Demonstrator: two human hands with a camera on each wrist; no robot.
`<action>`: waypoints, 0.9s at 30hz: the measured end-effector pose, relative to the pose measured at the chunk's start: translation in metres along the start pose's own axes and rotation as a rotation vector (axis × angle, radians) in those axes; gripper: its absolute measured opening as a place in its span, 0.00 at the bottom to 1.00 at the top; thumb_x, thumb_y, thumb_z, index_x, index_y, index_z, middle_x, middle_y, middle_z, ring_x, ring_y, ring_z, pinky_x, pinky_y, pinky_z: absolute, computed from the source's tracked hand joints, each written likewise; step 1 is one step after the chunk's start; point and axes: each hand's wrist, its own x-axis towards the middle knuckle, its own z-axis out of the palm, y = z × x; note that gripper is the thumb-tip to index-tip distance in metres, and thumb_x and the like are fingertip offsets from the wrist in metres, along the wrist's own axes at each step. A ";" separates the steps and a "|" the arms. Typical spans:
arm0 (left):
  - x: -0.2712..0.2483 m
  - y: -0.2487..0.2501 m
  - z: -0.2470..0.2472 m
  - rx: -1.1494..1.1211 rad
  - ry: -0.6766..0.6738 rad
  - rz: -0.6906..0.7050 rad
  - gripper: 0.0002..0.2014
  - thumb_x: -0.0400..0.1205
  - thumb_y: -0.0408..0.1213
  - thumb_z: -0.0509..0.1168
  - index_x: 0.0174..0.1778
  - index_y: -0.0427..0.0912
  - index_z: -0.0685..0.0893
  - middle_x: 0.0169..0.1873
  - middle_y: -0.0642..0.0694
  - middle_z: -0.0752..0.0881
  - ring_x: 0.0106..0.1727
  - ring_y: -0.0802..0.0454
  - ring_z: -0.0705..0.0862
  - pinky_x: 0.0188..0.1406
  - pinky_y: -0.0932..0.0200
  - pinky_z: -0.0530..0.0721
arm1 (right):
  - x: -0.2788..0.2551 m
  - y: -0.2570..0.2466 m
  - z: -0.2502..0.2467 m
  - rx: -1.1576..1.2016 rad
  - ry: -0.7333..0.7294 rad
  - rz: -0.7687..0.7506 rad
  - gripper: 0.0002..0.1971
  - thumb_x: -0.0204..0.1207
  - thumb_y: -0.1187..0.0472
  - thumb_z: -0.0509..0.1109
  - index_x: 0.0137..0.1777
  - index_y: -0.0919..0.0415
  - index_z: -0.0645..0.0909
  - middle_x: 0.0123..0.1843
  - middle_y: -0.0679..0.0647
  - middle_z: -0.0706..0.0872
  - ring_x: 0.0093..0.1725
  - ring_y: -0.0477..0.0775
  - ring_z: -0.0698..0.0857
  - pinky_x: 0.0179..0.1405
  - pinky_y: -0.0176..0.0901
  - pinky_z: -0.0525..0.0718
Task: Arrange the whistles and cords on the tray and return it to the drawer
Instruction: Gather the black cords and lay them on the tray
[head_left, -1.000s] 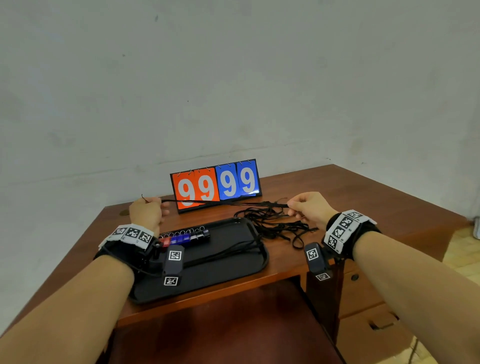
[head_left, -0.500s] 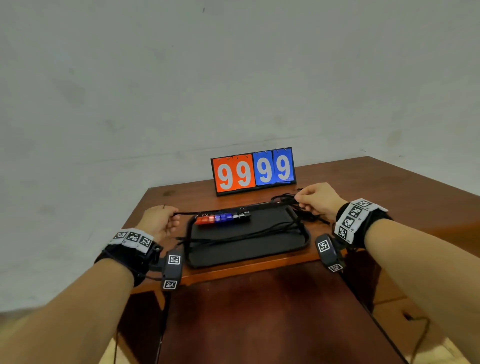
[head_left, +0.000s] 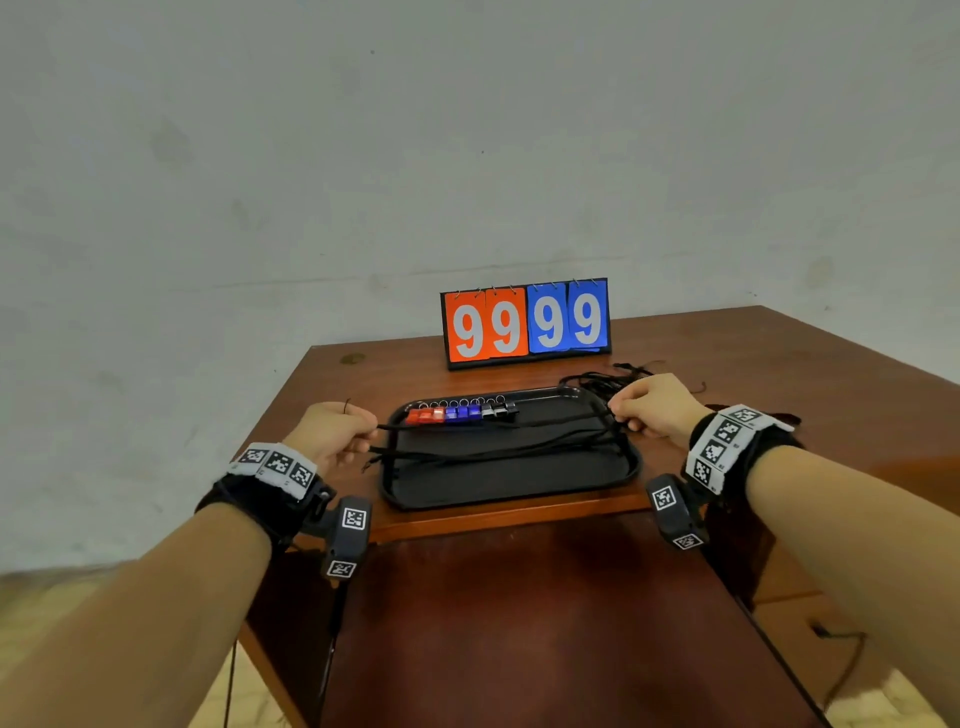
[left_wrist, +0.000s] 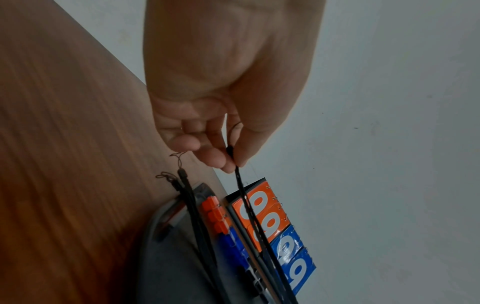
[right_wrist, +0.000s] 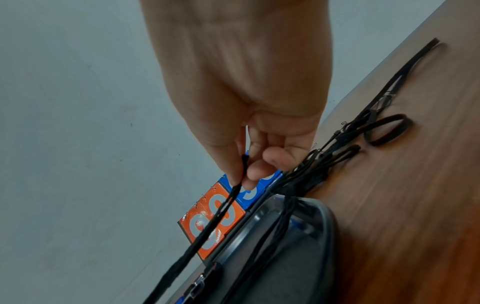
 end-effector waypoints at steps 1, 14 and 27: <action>0.000 -0.002 0.001 0.032 -0.001 0.005 0.04 0.80 0.25 0.67 0.41 0.37 0.83 0.33 0.39 0.87 0.23 0.52 0.79 0.18 0.64 0.71 | -0.001 0.002 0.000 -0.008 0.000 0.006 0.04 0.76 0.71 0.72 0.44 0.67 0.89 0.34 0.56 0.87 0.25 0.46 0.78 0.14 0.30 0.71; -0.002 -0.021 0.014 0.338 0.002 0.093 0.05 0.75 0.21 0.68 0.35 0.32 0.85 0.26 0.41 0.83 0.19 0.54 0.75 0.15 0.67 0.72 | 0.005 0.027 0.011 -0.247 -0.033 -0.040 0.03 0.72 0.66 0.78 0.39 0.59 0.90 0.32 0.50 0.88 0.30 0.45 0.84 0.27 0.31 0.78; 0.009 -0.034 0.016 0.458 0.063 0.118 0.04 0.73 0.29 0.74 0.33 0.38 0.88 0.35 0.46 0.91 0.41 0.48 0.87 0.48 0.50 0.86 | 0.015 0.030 0.021 -0.286 0.019 -0.034 0.05 0.70 0.66 0.80 0.37 0.57 0.89 0.38 0.50 0.90 0.42 0.44 0.85 0.36 0.33 0.77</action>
